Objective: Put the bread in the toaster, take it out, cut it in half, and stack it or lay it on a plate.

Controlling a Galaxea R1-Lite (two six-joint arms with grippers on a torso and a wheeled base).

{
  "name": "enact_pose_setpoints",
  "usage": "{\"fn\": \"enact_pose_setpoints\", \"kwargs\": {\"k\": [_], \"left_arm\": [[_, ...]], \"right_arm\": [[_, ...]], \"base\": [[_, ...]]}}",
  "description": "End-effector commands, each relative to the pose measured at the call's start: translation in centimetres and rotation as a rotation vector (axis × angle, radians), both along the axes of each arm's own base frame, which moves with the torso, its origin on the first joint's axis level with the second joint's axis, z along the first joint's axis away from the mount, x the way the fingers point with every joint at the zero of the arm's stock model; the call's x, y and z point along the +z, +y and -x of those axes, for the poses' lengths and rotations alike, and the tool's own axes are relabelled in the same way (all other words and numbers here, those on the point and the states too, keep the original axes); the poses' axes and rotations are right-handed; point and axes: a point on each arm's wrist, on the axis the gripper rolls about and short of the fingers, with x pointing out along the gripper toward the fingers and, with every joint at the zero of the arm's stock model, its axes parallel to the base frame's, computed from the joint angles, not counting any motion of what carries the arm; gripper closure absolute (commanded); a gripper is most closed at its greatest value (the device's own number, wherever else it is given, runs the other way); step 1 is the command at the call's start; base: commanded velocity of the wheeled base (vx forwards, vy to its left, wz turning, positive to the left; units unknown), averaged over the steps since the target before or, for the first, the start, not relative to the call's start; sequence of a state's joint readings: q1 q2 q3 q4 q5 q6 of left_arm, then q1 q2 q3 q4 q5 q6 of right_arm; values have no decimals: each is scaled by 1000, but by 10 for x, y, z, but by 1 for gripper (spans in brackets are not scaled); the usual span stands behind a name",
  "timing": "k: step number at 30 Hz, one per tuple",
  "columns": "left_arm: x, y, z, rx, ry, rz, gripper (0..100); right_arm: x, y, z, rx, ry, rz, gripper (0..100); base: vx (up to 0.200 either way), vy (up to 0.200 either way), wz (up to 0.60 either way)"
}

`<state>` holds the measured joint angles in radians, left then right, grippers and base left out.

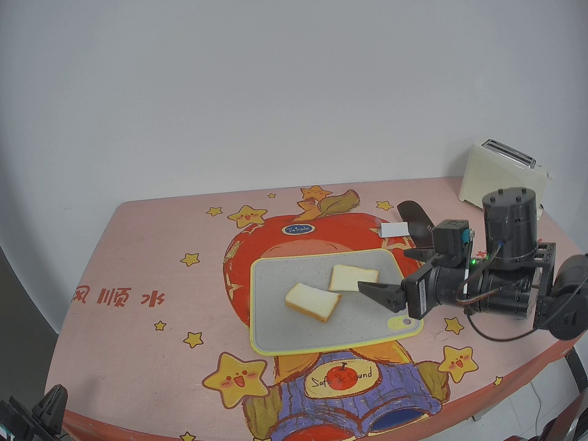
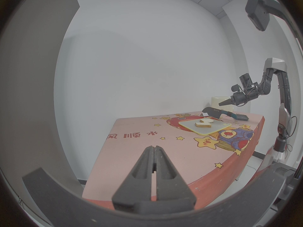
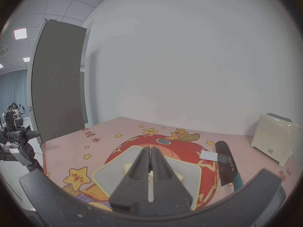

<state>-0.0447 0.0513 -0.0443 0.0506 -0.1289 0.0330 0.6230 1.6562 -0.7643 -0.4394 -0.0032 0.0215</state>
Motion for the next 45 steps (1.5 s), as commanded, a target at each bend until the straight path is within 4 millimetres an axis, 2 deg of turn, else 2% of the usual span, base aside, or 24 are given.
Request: {"fn": "enact_pose_setpoints", "kwargs": {"k": [1, 6, 23, 45], "left_arm": [[0, 0, 0, 0, 4, -1, 100], [0, 0, 0, 0, 4, -1, 100], [0, 0, 0, 0, 4, 1, 100], [0, 0, 0, 0, 4, 1, 100]], "right_arm": [[-3, -4, -27, -63, 7, 9, 0], [-17, -5, -42, -86, 38, 34, 0], [-51, 3, -48, -6, 97, 123, 0], [-65, 8, -58, 16, 103, 128, 0]], "base": [[0, 0, 0], [0, 0, 0], [0, 0, 0], [0, 0, 0]]}}
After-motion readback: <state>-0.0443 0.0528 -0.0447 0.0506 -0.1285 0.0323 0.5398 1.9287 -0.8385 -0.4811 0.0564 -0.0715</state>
